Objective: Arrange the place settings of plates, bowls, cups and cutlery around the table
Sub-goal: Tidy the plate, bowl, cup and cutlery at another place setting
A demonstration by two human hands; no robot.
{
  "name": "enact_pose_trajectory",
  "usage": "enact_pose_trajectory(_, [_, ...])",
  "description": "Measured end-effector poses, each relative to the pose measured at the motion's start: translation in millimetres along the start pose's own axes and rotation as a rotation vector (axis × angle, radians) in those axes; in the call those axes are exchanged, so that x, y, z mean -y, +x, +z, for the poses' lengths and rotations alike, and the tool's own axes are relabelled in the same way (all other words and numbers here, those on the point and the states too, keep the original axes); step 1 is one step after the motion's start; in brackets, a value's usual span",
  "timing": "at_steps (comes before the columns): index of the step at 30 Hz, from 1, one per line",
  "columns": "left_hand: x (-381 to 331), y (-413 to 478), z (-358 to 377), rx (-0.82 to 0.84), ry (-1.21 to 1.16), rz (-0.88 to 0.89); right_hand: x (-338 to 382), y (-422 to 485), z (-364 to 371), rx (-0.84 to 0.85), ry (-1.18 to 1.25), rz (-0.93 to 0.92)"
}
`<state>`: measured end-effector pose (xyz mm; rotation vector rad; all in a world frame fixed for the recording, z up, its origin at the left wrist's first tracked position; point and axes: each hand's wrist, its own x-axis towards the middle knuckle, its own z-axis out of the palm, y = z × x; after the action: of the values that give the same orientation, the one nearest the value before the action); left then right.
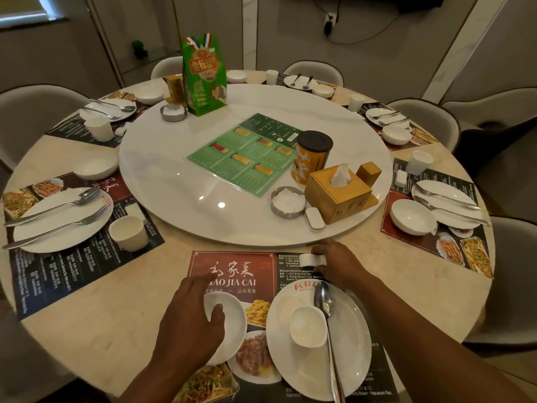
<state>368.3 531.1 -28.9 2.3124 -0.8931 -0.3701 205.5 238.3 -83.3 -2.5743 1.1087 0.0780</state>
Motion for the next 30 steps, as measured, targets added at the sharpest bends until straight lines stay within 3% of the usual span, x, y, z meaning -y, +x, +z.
enact_pose_trajectory(7, [-10,-8,3,0.041,-0.021,0.044,11,-29,-23,-0.156,0.113,0.118])
enact_pose_trajectory(10, [-17,-12,7,0.069,-0.048,0.105,31,-66,-34,-0.217,0.287,0.129])
enact_pose_trajectory(13, [-26,-17,14,0.151,-0.068,0.153,48,-108,-32,-0.147,0.411,0.085])
enact_pose_trajectory(20, [-35,-31,31,0.308,-0.071,0.253,73,-160,-5,0.046,0.289,0.072])
enact_pose_trajectory(24, [-27,-30,29,0.281,-0.063,0.252,78,-165,2,0.041,0.307,0.081])
enact_pose_trajectory(30, [11,-9,3,0.045,0.073,0.175,108,-163,5,-0.150,0.084,0.013])
